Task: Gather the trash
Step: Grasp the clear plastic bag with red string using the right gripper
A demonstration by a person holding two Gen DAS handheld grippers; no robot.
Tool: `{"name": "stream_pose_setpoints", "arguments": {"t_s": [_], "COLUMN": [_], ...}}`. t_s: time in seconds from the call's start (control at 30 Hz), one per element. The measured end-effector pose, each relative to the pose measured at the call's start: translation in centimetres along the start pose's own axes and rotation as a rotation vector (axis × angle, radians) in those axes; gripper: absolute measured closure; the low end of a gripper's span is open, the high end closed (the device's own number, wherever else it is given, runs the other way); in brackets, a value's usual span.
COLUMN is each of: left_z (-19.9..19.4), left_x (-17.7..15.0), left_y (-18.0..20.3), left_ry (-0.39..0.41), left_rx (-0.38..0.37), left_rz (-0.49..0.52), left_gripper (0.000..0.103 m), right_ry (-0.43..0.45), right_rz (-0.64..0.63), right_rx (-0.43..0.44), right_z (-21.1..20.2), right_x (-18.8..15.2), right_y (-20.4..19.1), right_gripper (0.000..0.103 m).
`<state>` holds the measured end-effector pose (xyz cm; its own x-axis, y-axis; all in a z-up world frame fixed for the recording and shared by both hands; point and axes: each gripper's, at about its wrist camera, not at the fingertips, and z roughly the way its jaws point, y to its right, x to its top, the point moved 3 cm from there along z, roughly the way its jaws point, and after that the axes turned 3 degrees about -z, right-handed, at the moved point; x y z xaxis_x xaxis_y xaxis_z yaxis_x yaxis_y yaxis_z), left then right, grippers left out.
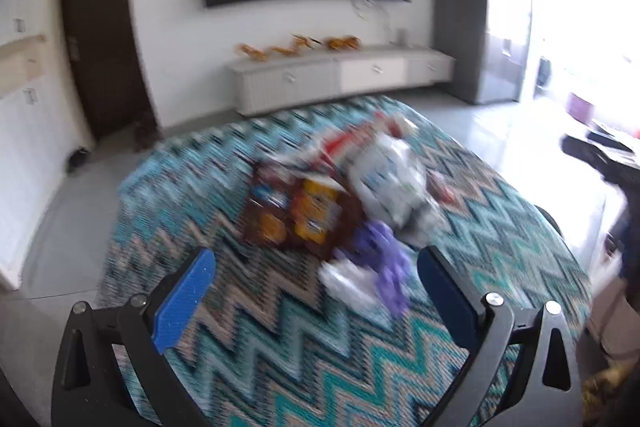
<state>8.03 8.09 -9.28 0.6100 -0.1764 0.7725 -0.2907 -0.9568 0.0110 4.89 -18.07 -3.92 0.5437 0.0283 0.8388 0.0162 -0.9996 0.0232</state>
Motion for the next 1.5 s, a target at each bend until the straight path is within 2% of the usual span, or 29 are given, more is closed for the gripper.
{"name": "stream_pose_setpoints", "arguments": {"t_s": [0.1,0.27,0.4,0.47,0.57,0.63,0.7,0.73,0.8,0.83,1.03,1.13,1.2,1.27,1.5], "left_z": [0.8,2.6,5.1,6.7,8.2,8.8,9.1,9.1,8.9,8.8,7.5,6.8,6.4,5.8,2.2], "left_x": [-0.6,0.5,0.8,0.5,0.1,-0.1,-0.3,-0.2,0.0,0.1,0.9,1.1,1.3,1.5,2.9], "left_y": [1.1,2.5,3.4,3.7,3.6,3.5,3.3,3.2,2.8,2.6,1.1,0.7,0.6,0.5,0.4], "left_ry": [-0.016,-0.050,-0.104,-0.157,-0.211,-0.226,-0.229,-0.225,-0.217,-0.212,-0.176,-0.162,-0.152,-0.140,-0.073], "left_rx": [-0.056,-0.160,-0.195,-0.199,-0.218,-0.221,-0.230,-0.233,-0.239,-0.242,-0.261,-0.271,-0.267,-0.260,-0.250], "left_rz": [0.013,0.023,0.036,0.041,0.023,0.015,0.000,-0.009,-0.025,-0.031,-0.080,-0.109,-0.117,-0.120,-0.131], "left_gripper": [0.003,0.031,0.035,0.051,0.065,0.074,0.077,0.081,0.081,0.082,0.082,0.082,0.082,0.082,0.082], "right_ry": [-0.023,-0.053,-0.085,-0.101,-0.126,-0.145,-0.169,-0.185,-0.220,-0.241,-0.309,-0.338,-0.357,-0.360,-0.271], "right_rz": [-0.015,-0.039,-0.038,-0.034,-0.021,-0.006,0.018,0.025,0.030,0.032,0.056,0.101,0.133,0.134,0.089], "right_rx": [0.028,0.076,0.106,0.126,0.178,0.235,0.310,0.348,0.404,0.433,0.497,0.512,0.549,0.556,0.522], "right_z": [1.0,2.6,4.0,4.8,6.1,7.2,8.2,9.0,10.2,10.9,14.1,15.9,16.6,16.8,12.3], "right_x": [0.0,0.1,0.0,-0.1,-0.2,-0.2,-0.1,-0.2,-0.3,-0.5,-1.0,-1.1,-1.3,-1.6,-1.6], "right_y": [-0.8,-1.8,-2.0,-2.1,-2.3,-2.7,-3.1,-3.5,-4.3,-4.8,-6.0,-5.7,-5.4,-5.4,-3.5], "right_gripper": [0.000,0.000,0.000,0.000,0.000,0.006,0.022,0.026,0.043,0.046,0.051,0.057,0.076,0.086,0.087]}}
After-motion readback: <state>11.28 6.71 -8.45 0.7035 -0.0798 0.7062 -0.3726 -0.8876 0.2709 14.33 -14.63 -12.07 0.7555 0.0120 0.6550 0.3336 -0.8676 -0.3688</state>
